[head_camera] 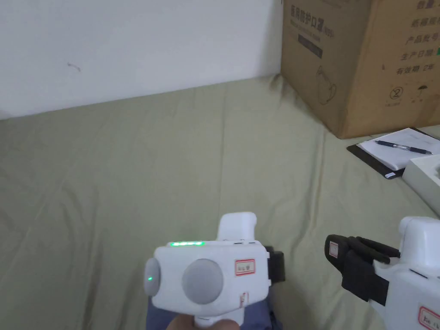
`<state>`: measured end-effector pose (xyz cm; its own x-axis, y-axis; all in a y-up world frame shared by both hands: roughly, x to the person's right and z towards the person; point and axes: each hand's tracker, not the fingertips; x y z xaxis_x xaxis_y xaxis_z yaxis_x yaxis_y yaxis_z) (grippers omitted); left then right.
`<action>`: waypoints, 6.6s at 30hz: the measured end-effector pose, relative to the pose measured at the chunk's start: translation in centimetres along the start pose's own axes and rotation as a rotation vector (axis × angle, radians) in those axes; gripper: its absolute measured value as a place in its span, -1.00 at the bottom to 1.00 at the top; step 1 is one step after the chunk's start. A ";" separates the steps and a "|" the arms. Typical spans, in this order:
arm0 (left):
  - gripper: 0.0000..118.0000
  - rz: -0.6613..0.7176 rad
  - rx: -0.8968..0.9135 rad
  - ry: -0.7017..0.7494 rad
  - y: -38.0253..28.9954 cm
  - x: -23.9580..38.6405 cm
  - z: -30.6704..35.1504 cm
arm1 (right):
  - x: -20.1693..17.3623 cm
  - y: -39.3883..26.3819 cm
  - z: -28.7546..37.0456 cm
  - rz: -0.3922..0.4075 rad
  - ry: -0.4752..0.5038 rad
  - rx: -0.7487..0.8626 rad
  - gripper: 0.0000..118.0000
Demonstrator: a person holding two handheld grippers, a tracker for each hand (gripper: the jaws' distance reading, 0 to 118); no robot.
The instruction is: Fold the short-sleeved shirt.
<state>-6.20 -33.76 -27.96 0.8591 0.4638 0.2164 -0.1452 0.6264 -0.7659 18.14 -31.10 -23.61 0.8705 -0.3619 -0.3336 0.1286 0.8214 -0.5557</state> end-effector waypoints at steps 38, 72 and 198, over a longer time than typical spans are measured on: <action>-1.00 -0.080 0.551 0.487 -2.8 -5.7 21.4 | -7.9 5.1 -2.4 0.327 0.091 0.109 -1.00; -0.66 0.497 -0.253 -0.199 -2.9 -22.7 -1.7 | -1.1 -6.7 -18.2 0.120 0.064 -0.677 -1.00; 0.99 -0.170 0.929 0.817 -3.3 2.4 24.0 | -11.5 4.0 6.3 0.371 -0.180 0.576 1.00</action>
<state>-15.40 -19.64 -10.39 0.9060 0.0178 -0.4228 -0.0085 0.9997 0.0238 11.69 -20.83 -17.20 0.9641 0.0243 -0.2644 -0.0037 0.9969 0.0784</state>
